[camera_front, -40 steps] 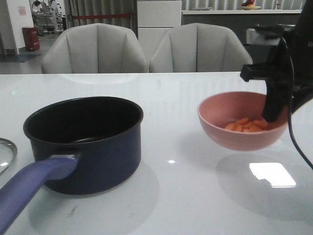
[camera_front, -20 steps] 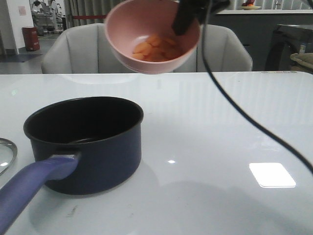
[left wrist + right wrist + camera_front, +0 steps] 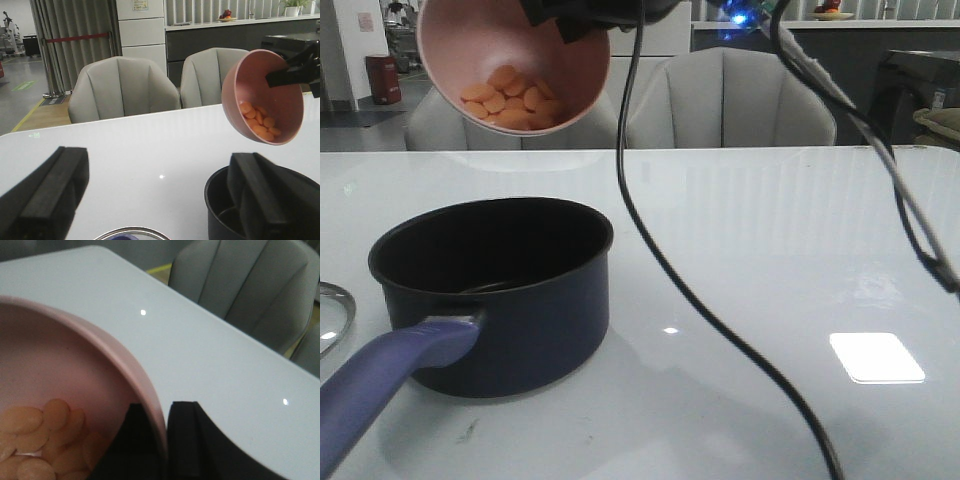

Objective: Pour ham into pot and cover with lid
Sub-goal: 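Lift the bowl and carry it over the pot with the right gripper, then tilt the bowl with the right gripper to pour carrot slices into pot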

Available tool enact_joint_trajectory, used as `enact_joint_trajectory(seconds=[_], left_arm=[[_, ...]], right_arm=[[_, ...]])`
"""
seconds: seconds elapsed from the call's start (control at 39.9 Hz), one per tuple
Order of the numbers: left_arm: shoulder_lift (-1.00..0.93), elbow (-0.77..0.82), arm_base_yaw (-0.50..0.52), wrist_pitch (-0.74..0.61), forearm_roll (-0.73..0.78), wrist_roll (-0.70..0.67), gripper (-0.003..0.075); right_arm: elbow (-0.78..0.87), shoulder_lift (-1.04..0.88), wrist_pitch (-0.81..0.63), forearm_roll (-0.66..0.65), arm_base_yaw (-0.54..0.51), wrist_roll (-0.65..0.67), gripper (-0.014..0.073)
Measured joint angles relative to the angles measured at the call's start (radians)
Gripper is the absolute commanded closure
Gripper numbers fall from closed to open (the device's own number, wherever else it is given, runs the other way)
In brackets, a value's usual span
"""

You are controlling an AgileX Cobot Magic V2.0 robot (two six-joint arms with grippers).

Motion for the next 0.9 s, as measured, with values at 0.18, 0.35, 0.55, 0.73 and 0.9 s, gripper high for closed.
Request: enact_joint_trajectory(seconds=[0.18, 0.35, 0.55, 0.73, 0.9], left_arm=[[0.000, 0.000, 0.000, 0.000, 0.000, 0.000, 0.0112], [0.000, 0.000, 0.000, 0.000, 0.000, 0.000, 0.0112], [0.000, 0.000, 0.000, 0.000, 0.000, 0.000, 0.0112], [0.000, 0.000, 0.000, 0.000, 0.000, 0.001, 0.0112], [0.000, 0.000, 0.000, 0.000, 0.000, 0.001, 0.0112]], right_arm=[[0.133, 0.002, -0.286, -0.009, 0.000, -0.099, 0.0454], [0.230, 0.029, -0.563, -0.010, 0.000, -0.284, 0.0454], [0.270, 0.087, -0.870, -0.013, 0.000, -0.452, 0.0454], [0.270, 0.130, -0.970, -0.013, 0.000, -0.493, 0.0454], [0.270, 0.134, -0.987, -0.022, 0.007, -0.562, 0.0454]])
